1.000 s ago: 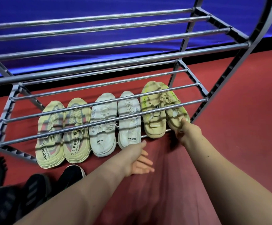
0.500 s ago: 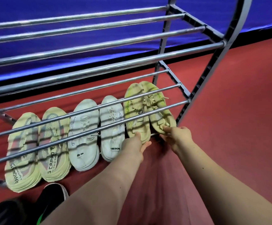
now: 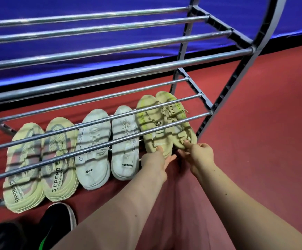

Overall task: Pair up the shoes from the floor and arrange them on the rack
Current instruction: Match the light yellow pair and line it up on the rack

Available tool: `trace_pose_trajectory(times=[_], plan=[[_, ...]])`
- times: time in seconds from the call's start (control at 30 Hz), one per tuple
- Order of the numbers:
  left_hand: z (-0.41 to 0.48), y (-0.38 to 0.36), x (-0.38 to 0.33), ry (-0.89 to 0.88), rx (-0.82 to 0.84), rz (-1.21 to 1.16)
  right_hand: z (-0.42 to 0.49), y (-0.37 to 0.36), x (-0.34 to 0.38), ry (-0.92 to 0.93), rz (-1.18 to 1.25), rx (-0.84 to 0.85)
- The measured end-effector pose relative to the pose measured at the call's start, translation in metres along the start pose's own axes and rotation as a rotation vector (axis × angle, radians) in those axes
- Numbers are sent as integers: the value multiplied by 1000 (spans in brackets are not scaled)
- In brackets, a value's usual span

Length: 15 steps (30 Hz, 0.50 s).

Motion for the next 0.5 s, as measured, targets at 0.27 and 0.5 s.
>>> trace_pose_trajectory(times=[0.27,0.5], plan=[[6,11,4,6,35,101,-2,6,3,71,-72,-19],[8,11,3,75,143,307,-7,1,7,-54,-137,78]])
Point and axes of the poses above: each hand's wrist, its own z-axis towards the middle knuckle, its own y-axis out of the back of the hand, x = y × z, the point moved 6 cm from there along z, towards the middle knuckle, and after that the axes turned 11 degrees about -y, right-handed, at the moved point
